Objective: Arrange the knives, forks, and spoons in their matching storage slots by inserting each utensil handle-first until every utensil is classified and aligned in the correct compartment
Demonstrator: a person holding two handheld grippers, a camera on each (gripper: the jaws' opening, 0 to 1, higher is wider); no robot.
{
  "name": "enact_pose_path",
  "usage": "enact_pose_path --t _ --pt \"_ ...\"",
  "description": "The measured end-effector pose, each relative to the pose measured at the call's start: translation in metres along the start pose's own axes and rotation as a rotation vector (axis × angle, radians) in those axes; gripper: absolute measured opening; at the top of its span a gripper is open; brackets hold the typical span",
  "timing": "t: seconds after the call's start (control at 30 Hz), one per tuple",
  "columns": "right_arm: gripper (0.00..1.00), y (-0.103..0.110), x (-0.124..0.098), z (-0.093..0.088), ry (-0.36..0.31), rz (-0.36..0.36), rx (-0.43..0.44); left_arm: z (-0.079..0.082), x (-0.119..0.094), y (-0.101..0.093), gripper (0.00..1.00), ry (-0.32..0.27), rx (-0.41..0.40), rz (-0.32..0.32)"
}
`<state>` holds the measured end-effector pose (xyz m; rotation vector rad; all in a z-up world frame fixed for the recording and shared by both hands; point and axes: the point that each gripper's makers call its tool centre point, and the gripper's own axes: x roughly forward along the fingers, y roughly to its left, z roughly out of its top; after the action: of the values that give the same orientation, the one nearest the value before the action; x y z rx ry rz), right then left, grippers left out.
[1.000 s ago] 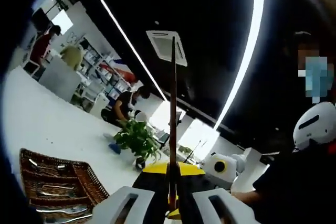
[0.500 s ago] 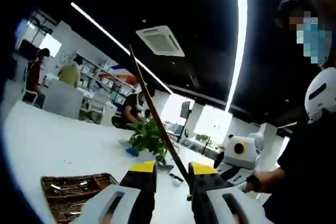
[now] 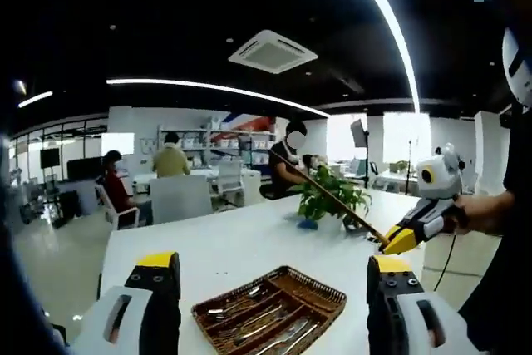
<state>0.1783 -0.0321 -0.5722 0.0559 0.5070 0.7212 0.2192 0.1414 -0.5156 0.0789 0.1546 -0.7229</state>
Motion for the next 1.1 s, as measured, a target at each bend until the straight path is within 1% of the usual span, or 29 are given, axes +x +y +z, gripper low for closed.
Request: enact_pose_path --t 0.03,0.1,0.13,0.17,0.27,0.3,0.37,0.5,0.57,0.67,0.73,0.87,0.97,1.03,1.1 --pt "0.02 -0.007 -0.001 -0.001 0.007 -0.026 0.016 -0.004 -0.005 0.009 1.0 0.019 0.024 0.029" --pt "0.02 -0.015 -0.003 -0.002 0.012 -0.053 0.027 -0.009 -0.012 0.02 1.0 0.029 0.031 0.065" --pt "0.02 -0.021 -0.005 -0.002 0.017 -0.073 0.04 -0.011 -0.016 0.024 1.0 0.027 0.019 0.067" --pt "0.02 -0.026 -0.008 -0.004 0.024 -0.093 0.056 -0.013 -0.02 0.029 1.0 0.027 0.0 0.081" --pt "0.02 -0.041 -0.015 -0.007 0.036 -0.146 0.075 -0.022 -0.03 0.041 1.0 0.038 0.01 0.111" --pt "0.02 -0.047 -0.017 -0.01 0.044 -0.171 0.098 -0.025 -0.033 0.044 1.0 0.045 0.002 0.113" --pt "0.02 -0.054 -0.021 -0.013 0.046 -0.19 0.128 -0.027 -0.037 0.045 1.0 0.039 -0.019 0.11" --pt "0.02 -0.064 -0.026 -0.017 0.054 -0.225 0.144 -0.033 -0.04 0.045 1.0 0.059 0.003 0.122" --pt "0.02 -0.068 -0.028 -0.02 0.057 -0.239 0.161 -0.032 -0.041 0.045 1.0 0.053 0.008 0.119" --pt "0.02 -0.073 -0.029 -0.03 0.077 -0.264 0.189 -0.034 -0.041 0.048 1.0 0.048 0.005 0.117" --pt "0.02 -0.076 -0.03 -0.036 0.089 -0.275 0.209 -0.037 -0.039 0.048 1.0 0.059 0.004 0.118" --pt "0.02 -0.077 -0.03 -0.045 0.102 -0.285 0.236 -0.039 -0.037 0.044 1.0 0.073 0.051 0.106" --pt "0.02 -0.082 -0.031 -0.052 0.122 -0.302 0.242 -0.039 -0.037 0.044 1.0 0.063 0.064 0.099" --pt "0.02 -0.087 -0.034 -0.053 0.126 -0.312 0.276 -0.043 -0.035 0.046 1.0 0.072 0.075 0.099" --pt "0.02 -0.089 -0.037 -0.051 0.129 -0.326 0.29 -0.046 -0.034 0.046 1.0 0.082 0.078 0.088"
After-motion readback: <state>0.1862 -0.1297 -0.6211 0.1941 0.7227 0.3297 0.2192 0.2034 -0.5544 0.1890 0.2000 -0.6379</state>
